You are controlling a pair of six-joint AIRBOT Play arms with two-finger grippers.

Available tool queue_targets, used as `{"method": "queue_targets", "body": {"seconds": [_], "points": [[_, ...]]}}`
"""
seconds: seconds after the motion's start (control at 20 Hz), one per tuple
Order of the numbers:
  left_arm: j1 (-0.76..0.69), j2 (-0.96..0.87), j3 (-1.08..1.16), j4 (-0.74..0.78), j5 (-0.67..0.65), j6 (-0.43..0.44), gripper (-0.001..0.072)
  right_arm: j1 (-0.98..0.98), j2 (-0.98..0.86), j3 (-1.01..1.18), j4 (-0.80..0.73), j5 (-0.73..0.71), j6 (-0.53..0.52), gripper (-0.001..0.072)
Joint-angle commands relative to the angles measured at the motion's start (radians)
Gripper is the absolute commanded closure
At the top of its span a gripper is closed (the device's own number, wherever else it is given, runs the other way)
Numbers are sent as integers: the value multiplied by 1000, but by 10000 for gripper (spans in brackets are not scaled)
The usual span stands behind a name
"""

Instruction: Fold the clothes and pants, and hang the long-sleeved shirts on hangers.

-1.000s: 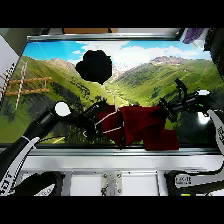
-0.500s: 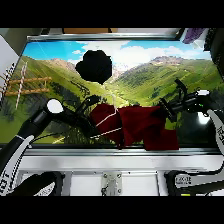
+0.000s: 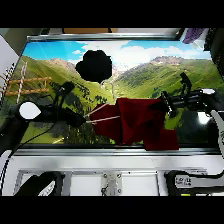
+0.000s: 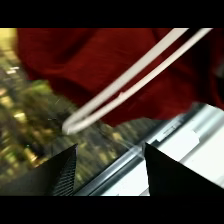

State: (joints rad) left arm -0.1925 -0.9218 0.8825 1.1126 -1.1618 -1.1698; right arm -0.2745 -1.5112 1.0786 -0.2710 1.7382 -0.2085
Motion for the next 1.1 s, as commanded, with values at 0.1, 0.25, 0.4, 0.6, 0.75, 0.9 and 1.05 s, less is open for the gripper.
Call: {"method": "queue_targets", "body": {"seconds": [0.1,0.25,0.4,0.6,0.75,0.9,1.05], "points": [[-60,94,0,171,42,-402,288,0,114,1,96,-161,66,697],[-225,26,0,169,84,-611,286,0,135,1,96,-169,67,697],[-395,-76,0,169,220,-810,287,2,137,1,96,-167,67,696],[-544,-166,0,168,416,-989,288,2,137,1,96,-168,66,696],[-612,-204,0,166,455,-1022,288,2,137,1,96,-167,66,696],[-649,-247,0,167,455,-1047,288,2,137,1,96,-167,66,696],[-649,-284,0,156,491,-1074,288,2,137,1,96,-167,66,696]]}}
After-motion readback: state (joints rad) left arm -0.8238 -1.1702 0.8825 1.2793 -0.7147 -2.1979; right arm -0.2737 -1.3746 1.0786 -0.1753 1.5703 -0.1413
